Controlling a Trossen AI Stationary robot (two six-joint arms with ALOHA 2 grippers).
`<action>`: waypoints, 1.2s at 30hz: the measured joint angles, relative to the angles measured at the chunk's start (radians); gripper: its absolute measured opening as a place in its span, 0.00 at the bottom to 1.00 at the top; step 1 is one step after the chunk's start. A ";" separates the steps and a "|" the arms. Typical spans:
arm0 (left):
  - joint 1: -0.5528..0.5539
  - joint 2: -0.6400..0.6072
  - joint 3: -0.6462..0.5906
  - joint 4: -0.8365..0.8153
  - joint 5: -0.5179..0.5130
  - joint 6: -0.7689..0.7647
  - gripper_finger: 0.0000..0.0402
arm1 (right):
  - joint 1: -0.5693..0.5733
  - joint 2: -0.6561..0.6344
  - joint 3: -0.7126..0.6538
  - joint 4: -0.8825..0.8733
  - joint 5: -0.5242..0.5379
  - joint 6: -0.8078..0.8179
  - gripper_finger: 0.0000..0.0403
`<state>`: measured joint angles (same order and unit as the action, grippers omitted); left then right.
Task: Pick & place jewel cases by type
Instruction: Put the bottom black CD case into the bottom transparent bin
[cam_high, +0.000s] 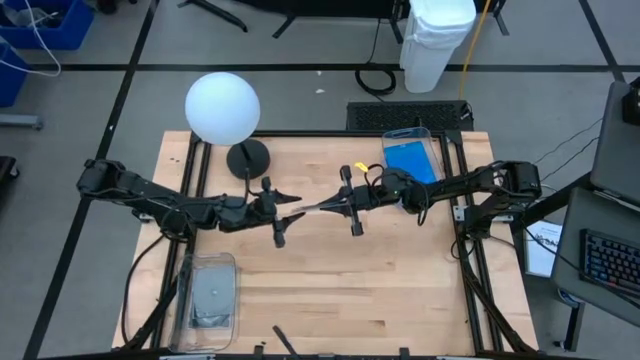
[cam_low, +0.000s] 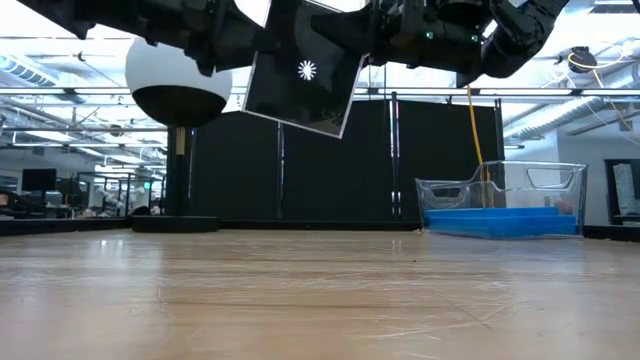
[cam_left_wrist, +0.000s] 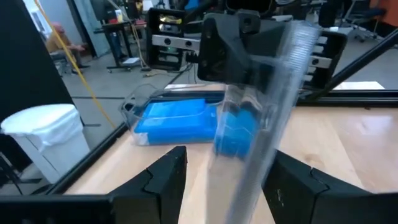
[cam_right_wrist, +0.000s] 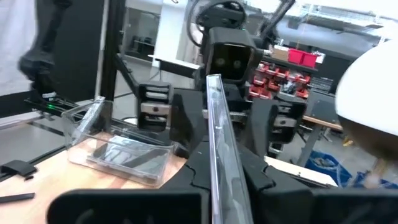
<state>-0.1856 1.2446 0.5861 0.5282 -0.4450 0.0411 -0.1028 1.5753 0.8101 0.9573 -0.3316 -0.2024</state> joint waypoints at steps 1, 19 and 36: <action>0.003 0.000 0.000 0.001 0.004 0.005 0.48 | 0.000 0.000 0.000 0.000 -0.010 0.000 0.04; -0.082 -0.121 0.000 -0.124 -0.035 0.119 0.07 | -0.063 -0.229 -0.083 -0.297 -0.013 0.086 0.19; -0.536 -0.469 0.000 -0.393 -0.626 0.140 0.07 | -0.125 -0.905 -0.746 -0.133 0.224 0.194 0.10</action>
<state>-0.7219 0.7755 0.5865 0.1353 -1.0709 0.1809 -0.2275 0.6704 0.0643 0.8240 -0.1075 -0.0083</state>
